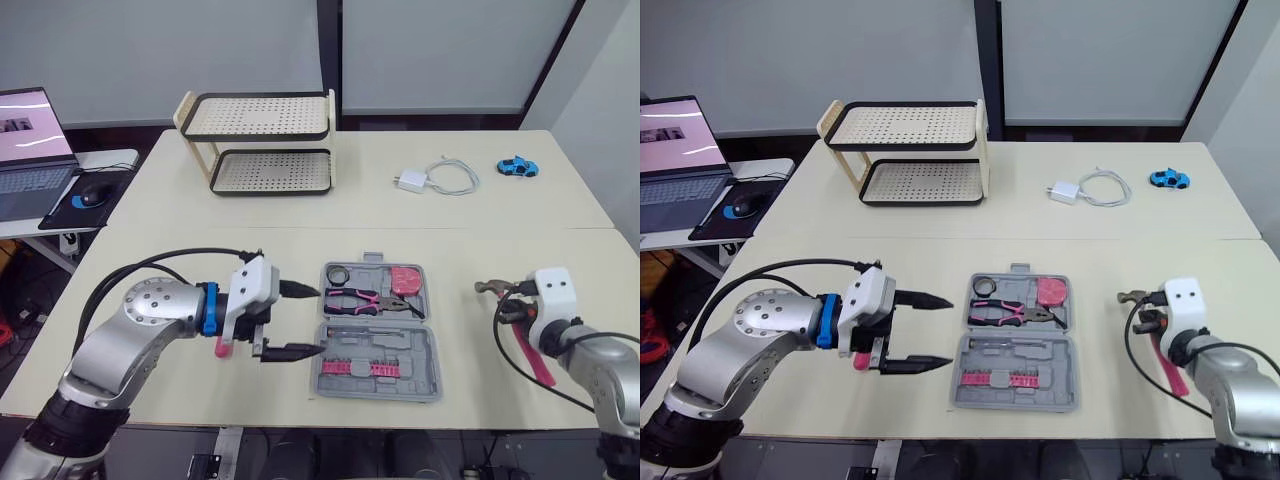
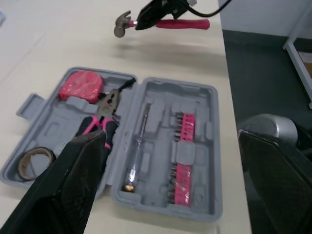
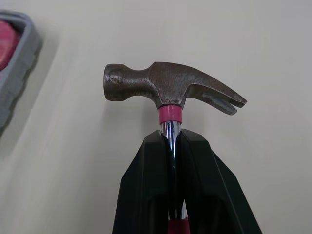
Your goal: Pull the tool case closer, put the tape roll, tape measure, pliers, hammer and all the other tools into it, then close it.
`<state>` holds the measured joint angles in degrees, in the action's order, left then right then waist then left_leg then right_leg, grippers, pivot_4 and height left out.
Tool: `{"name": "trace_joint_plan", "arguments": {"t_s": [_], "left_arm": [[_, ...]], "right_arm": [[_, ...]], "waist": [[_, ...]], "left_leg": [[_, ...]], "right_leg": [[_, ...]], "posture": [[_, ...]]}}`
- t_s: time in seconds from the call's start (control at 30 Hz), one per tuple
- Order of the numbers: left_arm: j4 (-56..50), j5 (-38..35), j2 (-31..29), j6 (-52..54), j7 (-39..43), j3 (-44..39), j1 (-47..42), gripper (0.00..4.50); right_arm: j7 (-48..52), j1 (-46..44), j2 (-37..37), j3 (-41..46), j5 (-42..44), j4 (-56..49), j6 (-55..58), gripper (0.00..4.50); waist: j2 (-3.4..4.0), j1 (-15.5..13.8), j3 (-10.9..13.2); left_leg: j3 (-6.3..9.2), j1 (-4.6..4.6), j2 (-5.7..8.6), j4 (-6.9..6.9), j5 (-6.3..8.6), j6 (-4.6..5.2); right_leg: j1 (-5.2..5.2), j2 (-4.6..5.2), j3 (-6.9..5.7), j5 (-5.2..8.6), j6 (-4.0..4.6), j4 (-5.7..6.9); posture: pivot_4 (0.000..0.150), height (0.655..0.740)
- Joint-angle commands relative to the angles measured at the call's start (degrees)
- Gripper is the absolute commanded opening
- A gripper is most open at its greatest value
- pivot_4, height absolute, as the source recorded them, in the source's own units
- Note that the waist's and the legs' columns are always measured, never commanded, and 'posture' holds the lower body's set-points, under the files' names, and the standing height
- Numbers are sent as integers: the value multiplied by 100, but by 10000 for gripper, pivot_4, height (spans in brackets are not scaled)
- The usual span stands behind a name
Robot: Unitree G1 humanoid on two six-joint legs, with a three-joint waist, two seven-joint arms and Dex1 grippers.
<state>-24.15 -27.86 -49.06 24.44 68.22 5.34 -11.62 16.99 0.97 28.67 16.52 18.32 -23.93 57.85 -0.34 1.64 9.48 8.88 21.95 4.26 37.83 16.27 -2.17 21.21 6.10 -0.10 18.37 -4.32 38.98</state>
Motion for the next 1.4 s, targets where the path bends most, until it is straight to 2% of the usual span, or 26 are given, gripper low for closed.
{"name": "trace_joint_plan", "arguments": {"t_s": [0.03, 0.2, 0.7, 1.27, 1.4], "left_arm": [[-95, 102, -82, -384, 144, -115, 138, 45000], [-173, 114, -34, -460, 119, -104, 251, 45000], [-232, 75, 30, -421, 19, -87, 238, 45000], [-196, 115, 61, -434, -23, -63, 212, 45000], [-169, 148, 63, -482, -20, -65, 229, 45000]], "right_arm": [[-382, 199, -324, -65, -5, -796, 283, 1076], [-727, 450, -789, -326, -213, -910, 112, 1075], [-995, 655, -1342, -544, -578, -364, -832, 1076], [-1020, 715, -1490, -666, -649, -116, -984, 1075], [-1056, 719, -1524, -580, -626, -175, -987, 14660]], "waist": [[0, -10, 0], [1, -12, 0], [3, 6, 0], [3, 7, -1], [3, 7, -1]], "left_leg": [[0, 0, 1, 0, 1, 1], [2, -1, 2, 1, 1, 2], [-3, -7, 2, -2, 2, 3], [-5, -9, 1, -2, 2, 3], [-4, -9, 1, -2, 2, 3]], "right_leg": [[1, 0, 2, 0, 0, 0], [0, 0, 3, 0, 0, 0], [4, -4, 12, 0, 0, 4], [4, -5, 16, 0, 0, 4], [4, -5, 16, 0, 0, 4]], "posture": [[1500, 7400], [1500, 7400], [1500, 7400], [1500, 7400], [1500, 7400]]}}
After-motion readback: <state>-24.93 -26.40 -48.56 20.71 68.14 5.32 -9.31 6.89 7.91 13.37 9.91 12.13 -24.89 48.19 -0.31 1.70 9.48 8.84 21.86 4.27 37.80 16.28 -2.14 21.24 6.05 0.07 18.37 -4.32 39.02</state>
